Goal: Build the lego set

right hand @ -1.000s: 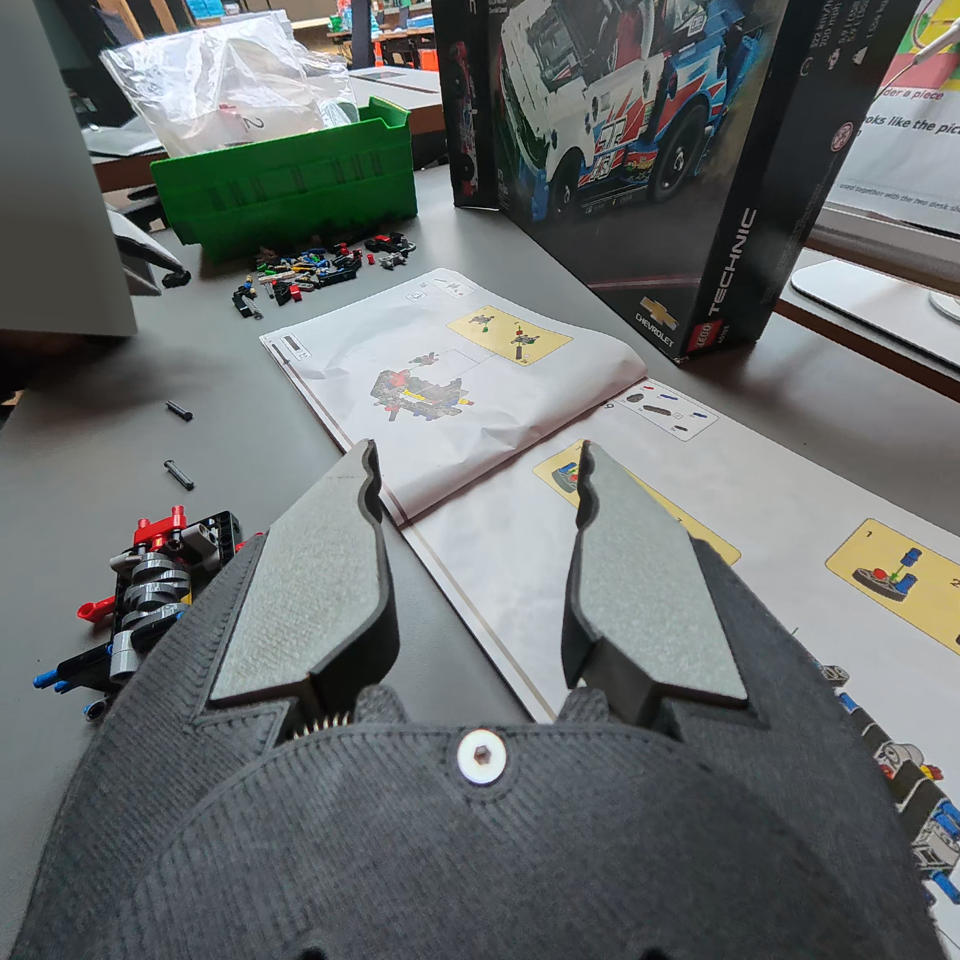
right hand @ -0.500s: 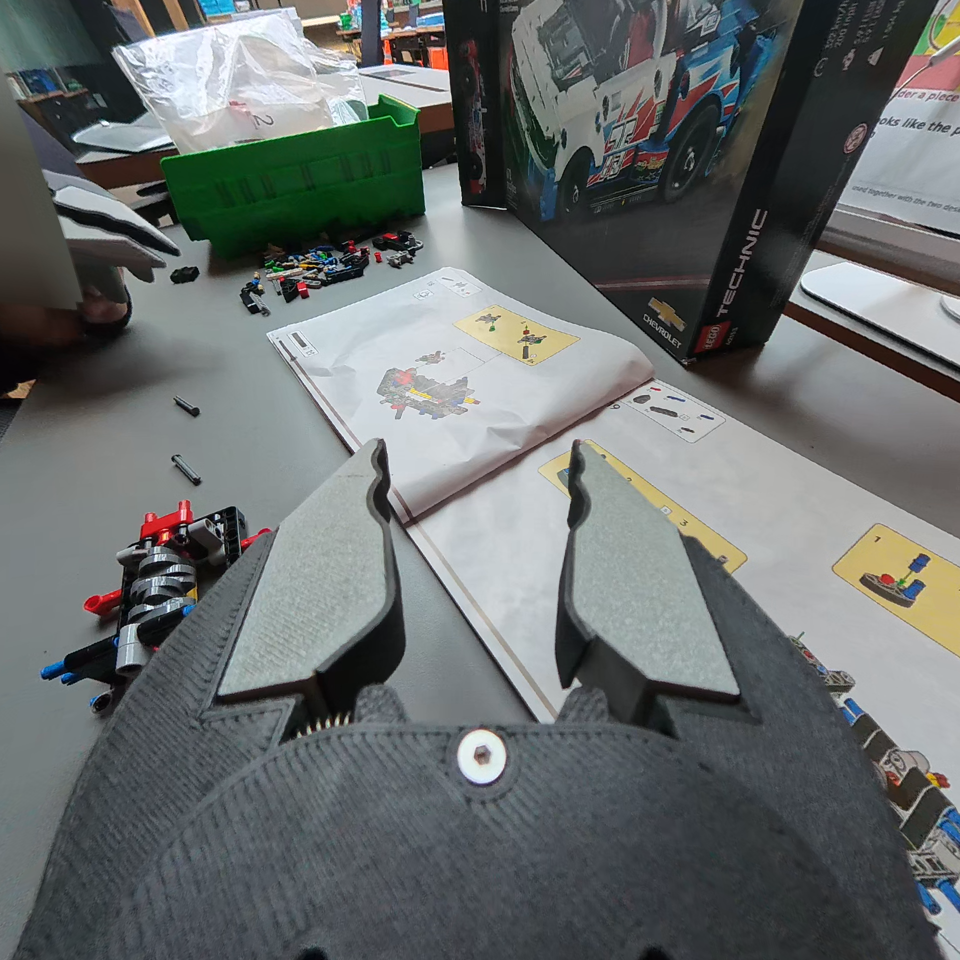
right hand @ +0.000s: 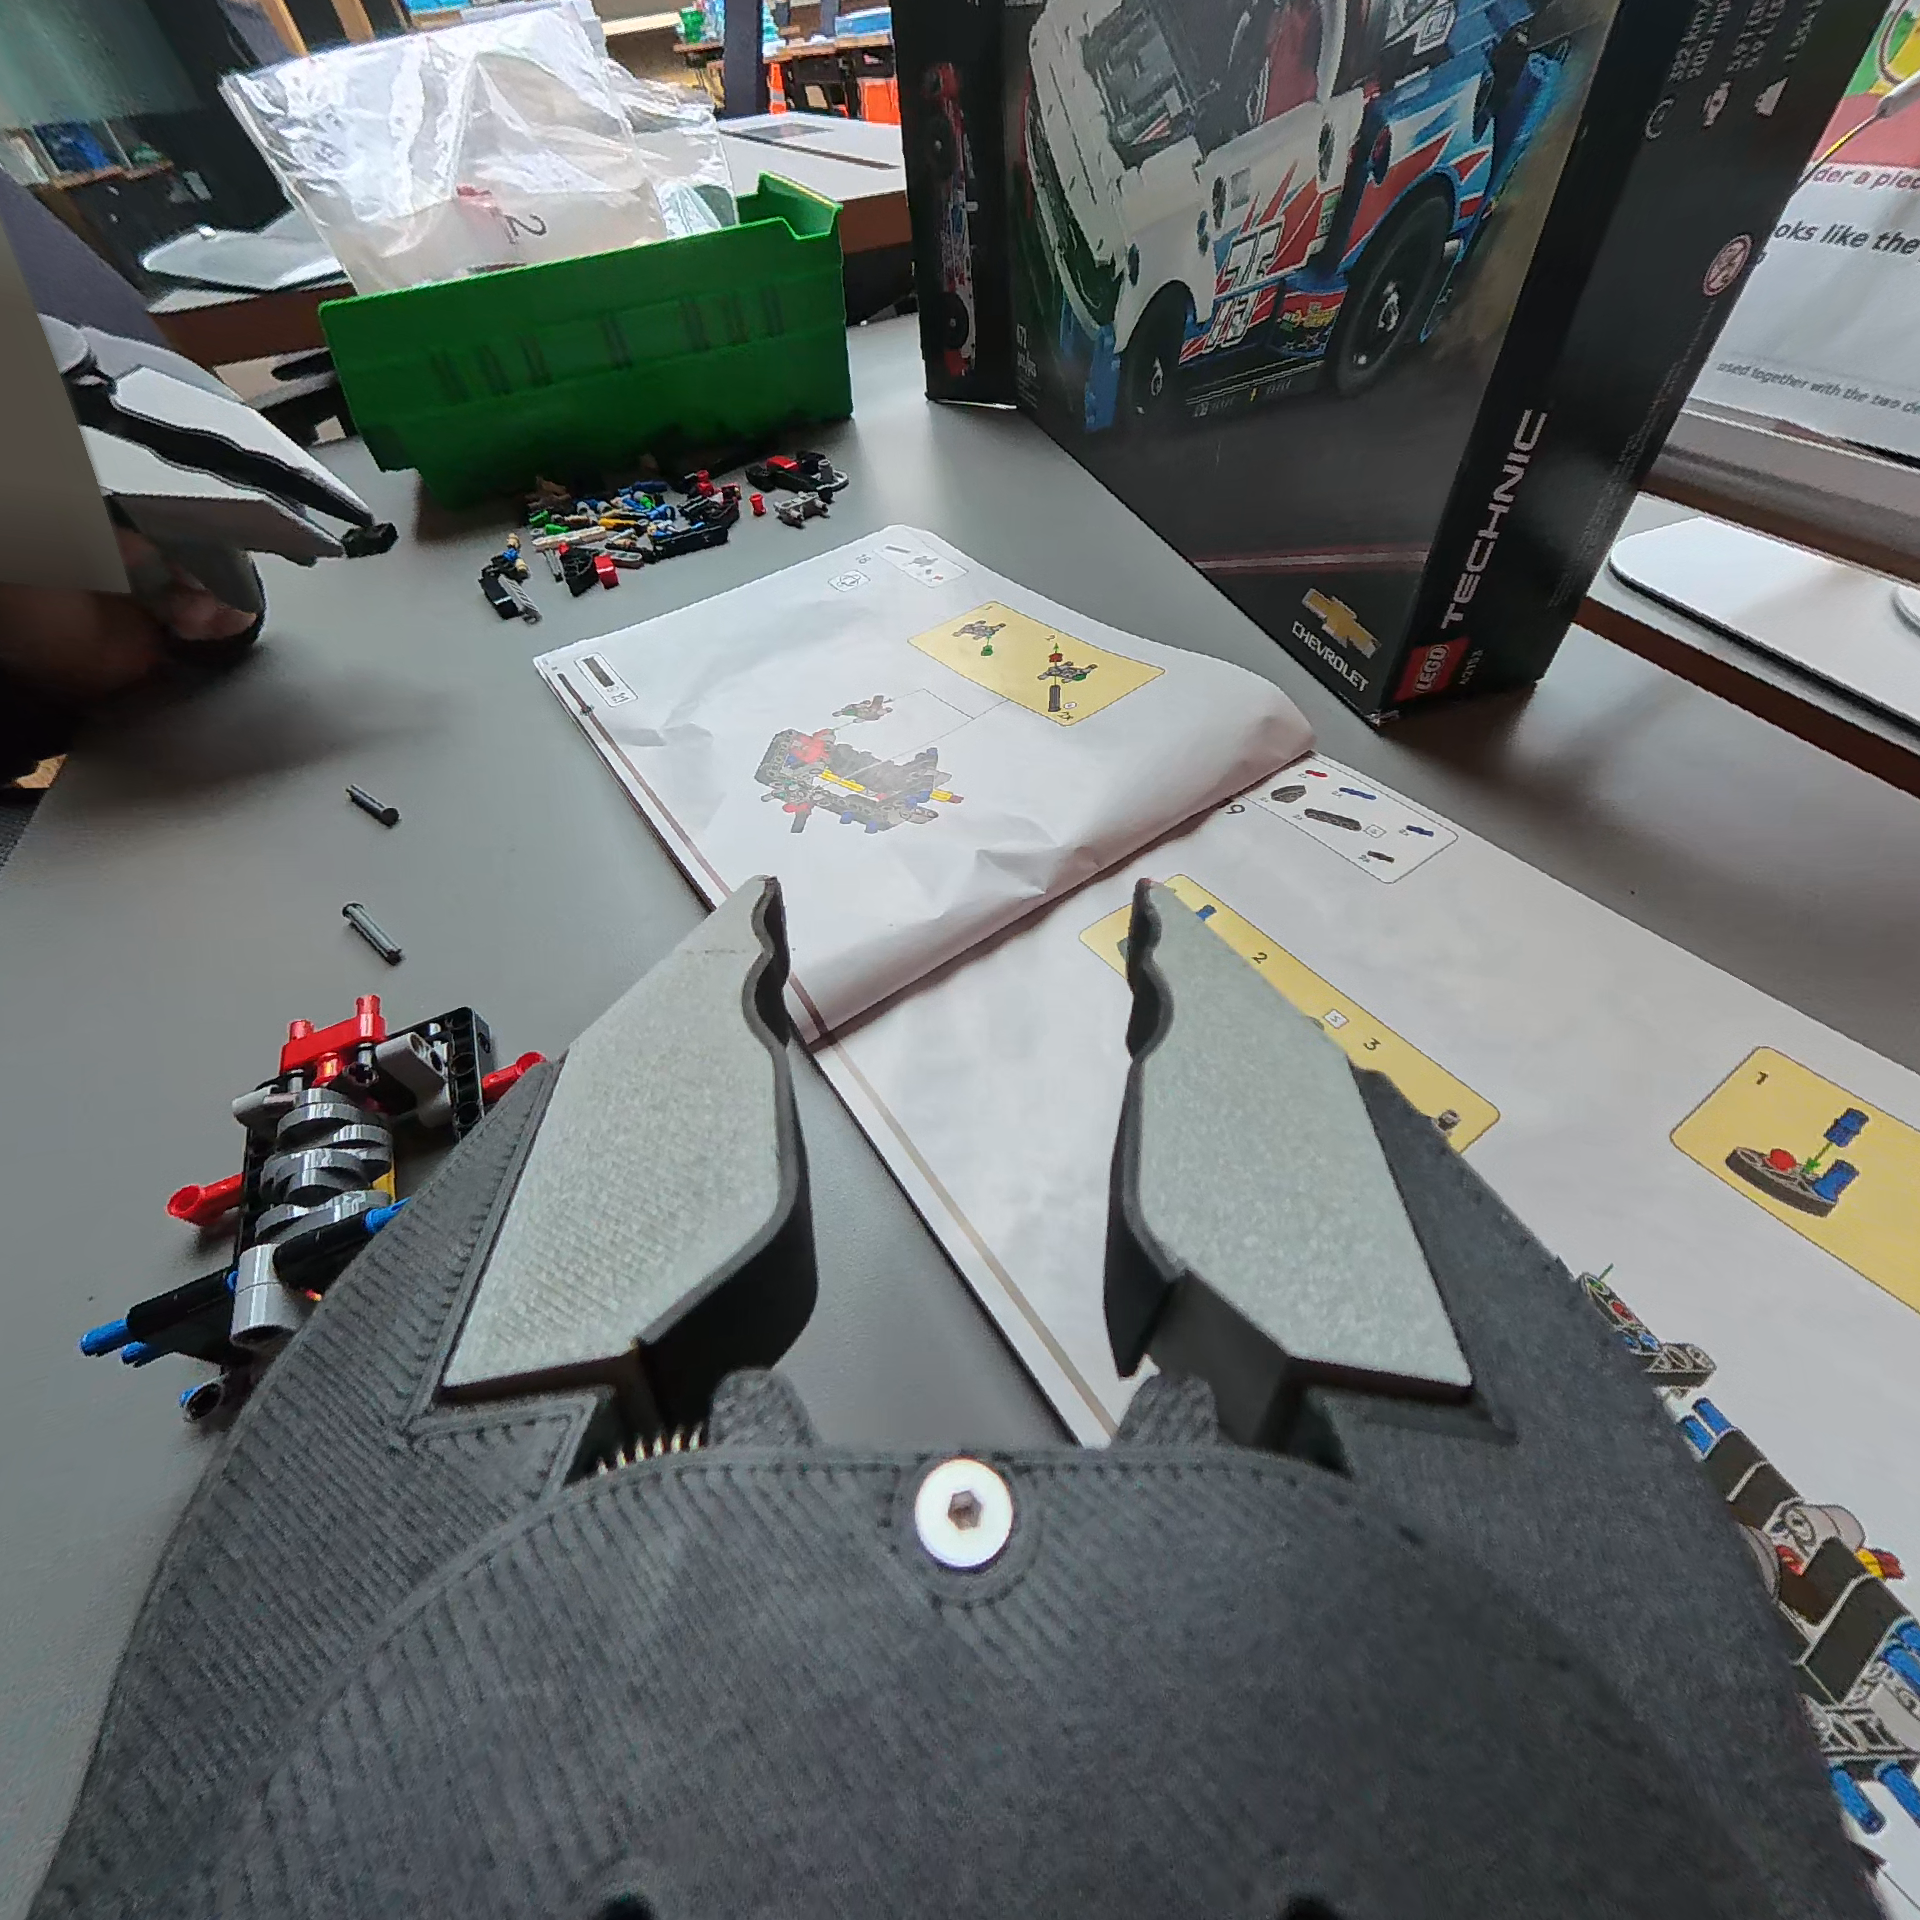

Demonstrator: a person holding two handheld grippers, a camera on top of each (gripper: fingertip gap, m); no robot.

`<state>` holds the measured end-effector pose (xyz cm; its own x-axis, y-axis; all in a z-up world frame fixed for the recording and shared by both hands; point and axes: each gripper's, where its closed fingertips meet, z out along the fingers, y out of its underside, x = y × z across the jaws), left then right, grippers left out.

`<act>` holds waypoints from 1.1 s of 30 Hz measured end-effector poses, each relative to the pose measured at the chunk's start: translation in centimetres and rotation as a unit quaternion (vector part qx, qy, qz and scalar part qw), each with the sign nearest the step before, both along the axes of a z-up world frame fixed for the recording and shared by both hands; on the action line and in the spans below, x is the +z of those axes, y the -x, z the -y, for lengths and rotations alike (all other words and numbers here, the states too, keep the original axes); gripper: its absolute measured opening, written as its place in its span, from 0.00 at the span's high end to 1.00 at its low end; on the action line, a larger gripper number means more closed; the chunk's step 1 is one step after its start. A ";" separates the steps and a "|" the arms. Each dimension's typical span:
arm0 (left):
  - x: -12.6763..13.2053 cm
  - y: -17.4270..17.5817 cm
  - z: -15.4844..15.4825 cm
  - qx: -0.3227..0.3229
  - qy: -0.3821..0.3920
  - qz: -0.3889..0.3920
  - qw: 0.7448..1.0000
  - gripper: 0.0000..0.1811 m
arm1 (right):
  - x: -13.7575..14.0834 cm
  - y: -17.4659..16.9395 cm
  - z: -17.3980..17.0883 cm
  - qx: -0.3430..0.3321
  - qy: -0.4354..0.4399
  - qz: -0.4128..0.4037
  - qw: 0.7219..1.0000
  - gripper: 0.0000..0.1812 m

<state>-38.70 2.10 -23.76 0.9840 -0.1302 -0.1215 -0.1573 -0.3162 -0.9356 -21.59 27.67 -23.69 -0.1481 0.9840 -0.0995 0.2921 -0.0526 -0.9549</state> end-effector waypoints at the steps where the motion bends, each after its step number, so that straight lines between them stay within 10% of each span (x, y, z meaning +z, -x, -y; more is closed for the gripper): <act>1: 0.0 0.0 0.0 0.000 0.001 0.000 1.000 0.94 | 0.0 0.0 0.0 0.001 0.000 0.000 1.000 0.65; 10: 0.2 2.2 -1.0 0.060 0.011 0.016 0.998 1.00 | -0.2 0.0 0.3 0.007 -0.003 0.005 1.000 0.67; 16: 0.7 9.1 -6.6 0.110 0.153 -0.001 0.982 0.87 | -0.3 0.0 0.7 0.017 -0.009 0.009 1.000 0.69; 24: -4.6 14.4 -11.1 0.127 0.346 0.076 0.927 0.83 | -0.7 -0.2 1.7 0.034 -0.016 0.018 0.999 0.73; 33: -6.5 16.1 -11.5 0.146 0.389 0.073 0.907 0.92 | -0.5 -0.4 3.0 0.071 0.015 0.017 0.997 0.76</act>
